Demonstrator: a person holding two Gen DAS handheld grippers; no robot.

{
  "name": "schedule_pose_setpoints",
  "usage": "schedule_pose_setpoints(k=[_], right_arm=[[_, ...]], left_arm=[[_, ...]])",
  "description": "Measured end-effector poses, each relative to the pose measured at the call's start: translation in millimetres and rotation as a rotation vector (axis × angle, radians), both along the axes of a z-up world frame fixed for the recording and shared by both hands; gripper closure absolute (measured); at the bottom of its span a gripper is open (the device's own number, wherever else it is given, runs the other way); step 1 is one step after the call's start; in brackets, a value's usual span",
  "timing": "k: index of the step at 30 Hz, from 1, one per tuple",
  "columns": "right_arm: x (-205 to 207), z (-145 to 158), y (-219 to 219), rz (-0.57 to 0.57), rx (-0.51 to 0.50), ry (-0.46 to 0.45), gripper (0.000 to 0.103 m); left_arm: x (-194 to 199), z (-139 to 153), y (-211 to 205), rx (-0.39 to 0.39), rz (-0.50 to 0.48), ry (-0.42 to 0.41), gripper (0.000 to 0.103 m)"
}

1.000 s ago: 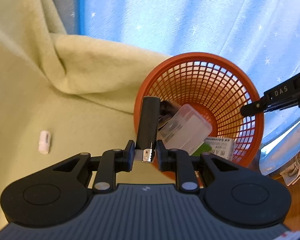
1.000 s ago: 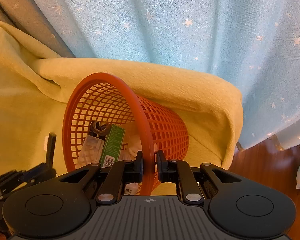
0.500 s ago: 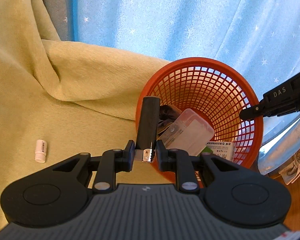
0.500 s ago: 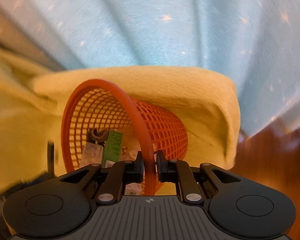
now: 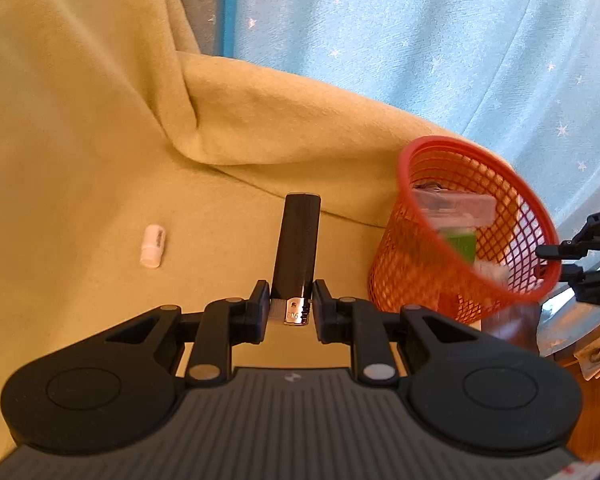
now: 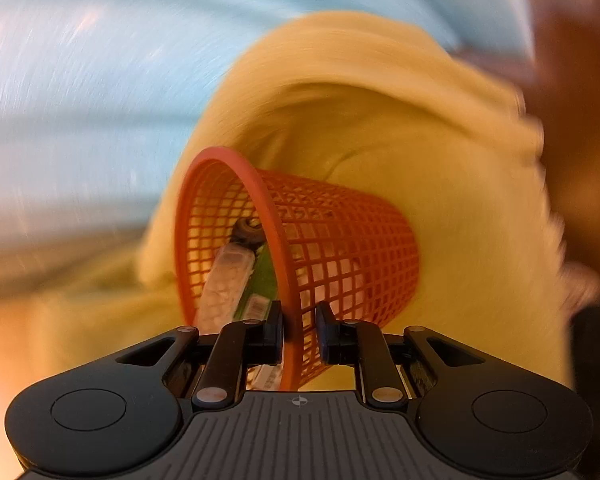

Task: Organize objects

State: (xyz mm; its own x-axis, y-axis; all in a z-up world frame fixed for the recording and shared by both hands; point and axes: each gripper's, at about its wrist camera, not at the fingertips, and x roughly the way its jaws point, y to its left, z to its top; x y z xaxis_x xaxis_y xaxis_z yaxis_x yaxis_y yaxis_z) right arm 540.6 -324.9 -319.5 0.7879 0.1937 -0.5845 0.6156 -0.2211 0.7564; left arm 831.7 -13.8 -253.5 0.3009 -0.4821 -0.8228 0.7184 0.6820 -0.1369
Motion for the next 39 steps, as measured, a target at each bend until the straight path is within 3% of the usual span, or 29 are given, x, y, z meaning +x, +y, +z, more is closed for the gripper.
schedule_pose_setpoints(k=[3, 7, 9, 12, 14, 19, 22, 25, 28, 39], right_arm=[[-21.0, -13.9, -4.8, -0.041, 0.034, -0.02, 0.092], [1.2, 8.7, 3.1, 0.129, -0.077, 0.005, 0.092], [13.4, 18.4, 11.0, 0.216, -0.132, -0.068, 0.09], [-8.0, -1.5, 0.2, 0.095, -0.043, -0.09, 0.09], [-3.6, 3.9, 3.4, 0.16, -0.095, -0.084, 0.09], [38.5, 31.1, 23.8, 0.33, -0.203, -0.207, 0.085], [67.0, 49.8, 22.9, 0.417, -0.278, -0.159, 0.085], [95.6, 77.2, 24.4, 0.509, -0.404, -0.02, 0.086], [124.4, 91.4, 28.5, 0.547, -0.456, 0.087, 0.088], [168.9, 112.1, 78.7, 0.678, -0.6, 0.126, 0.085]], left_arm=[[-4.4, 5.1, 4.6, -0.001, 0.0, -0.004, 0.085], [-9.2, 9.1, 9.5, -0.008, 0.0, -0.012, 0.085], [-9.8, 9.7, 11.2, -0.006, 0.009, -0.01, 0.085], [-10.1, 13.4, 12.7, -0.012, 0.015, -0.011, 0.085], [-11.1, 16.5, 15.4, -0.014, 0.013, -0.017, 0.085], [-11.7, 19.0, 20.2, -0.008, 0.033, -0.013, 0.085], [-13.8, 24.0, 20.5, -0.014, 0.032, -0.02, 0.085], [-12.8, 27.7, 20.7, -0.028, 0.032, -0.021, 0.085], [-11.4, 29.3, 16.5, -0.037, 0.025, -0.019, 0.085], [-2.2, 20.1, -5.1, -0.058, 0.01, 0.011, 0.085]])
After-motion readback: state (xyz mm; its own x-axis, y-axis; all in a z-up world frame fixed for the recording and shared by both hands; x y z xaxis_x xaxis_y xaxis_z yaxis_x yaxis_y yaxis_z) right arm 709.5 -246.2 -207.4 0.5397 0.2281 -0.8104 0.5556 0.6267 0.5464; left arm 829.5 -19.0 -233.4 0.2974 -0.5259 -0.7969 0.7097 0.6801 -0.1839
